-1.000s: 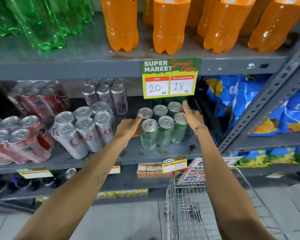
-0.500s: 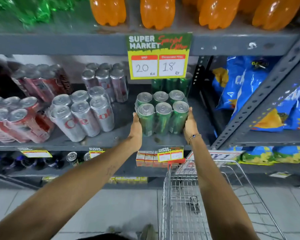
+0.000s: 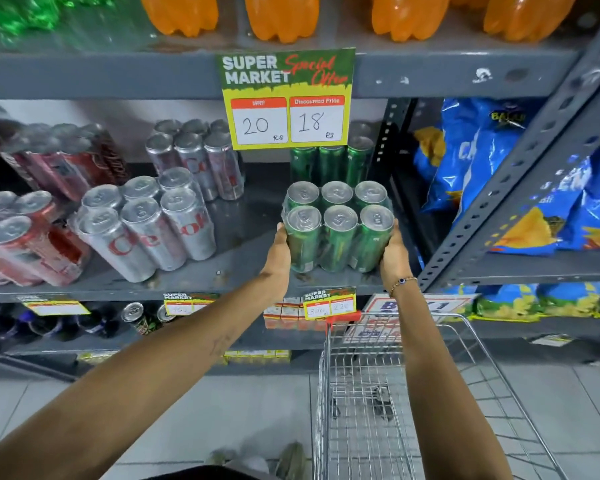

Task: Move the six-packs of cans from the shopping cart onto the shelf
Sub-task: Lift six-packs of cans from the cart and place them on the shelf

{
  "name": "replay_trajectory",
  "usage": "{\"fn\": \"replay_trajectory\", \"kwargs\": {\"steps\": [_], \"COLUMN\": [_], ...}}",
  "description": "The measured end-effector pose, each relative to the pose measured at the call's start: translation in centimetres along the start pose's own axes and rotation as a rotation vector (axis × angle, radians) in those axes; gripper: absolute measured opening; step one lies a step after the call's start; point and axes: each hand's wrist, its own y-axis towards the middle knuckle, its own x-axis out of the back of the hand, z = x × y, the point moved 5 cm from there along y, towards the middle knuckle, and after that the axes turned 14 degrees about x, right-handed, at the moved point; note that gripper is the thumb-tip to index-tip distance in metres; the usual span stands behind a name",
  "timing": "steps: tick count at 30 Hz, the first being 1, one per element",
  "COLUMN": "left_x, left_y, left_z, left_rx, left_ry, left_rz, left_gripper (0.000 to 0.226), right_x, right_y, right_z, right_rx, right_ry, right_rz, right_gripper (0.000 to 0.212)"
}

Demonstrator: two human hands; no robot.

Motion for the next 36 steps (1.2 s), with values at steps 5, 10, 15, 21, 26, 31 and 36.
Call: {"fn": "replay_trajectory", "kwargs": {"steps": [5,10,15,21,26,31,36], "left_x": [-0.1,-0.1,0.0,0.1,0.2,0.1,0.2], "left_y": [-0.5,-0.8,-0.7,-1.0,-1.0,-1.5,-2.1], "left_z": [-0.3,-0.4,-0.1,0.4,0.2,0.3,0.0], "left_rx": [-0.002,-0.011,0.013,0.015,0.014,0.004,-0.004], "left_ry": [-0.012,-0.025,-0.030,-0.012,-0.016,-0.015,0.049], "left_rz": [-0.002,0.001,-0.013,0.007,-0.013,0.002,-0.013], "left_gripper": [0.055,0.053,0.055,0.055,0.058,0.057,0.062], "right_x": [0.1,0.2,0.1,0.0,0.2,0.2,0.1], "right_y": [0.1,-0.3,-0.4,-0.5,-1.0,-1.2,-2.4], "right_z": [-0.1,-0.3,-0.2,-0.1,-0.2,0.1,1.6], "right_rx": [0.024,0.032,0.034,0.034,0.029,0.042,0.081], "right_ry": [0.005,0.020,0.033,0.029,0.014,0.003,0.030], "right_rz": [0.014,0.016,0.018,0.014,-0.014,0.004,-0.030], "right_gripper": [0.063,0.069,0.066,0.055,0.047,0.058,0.055]}}
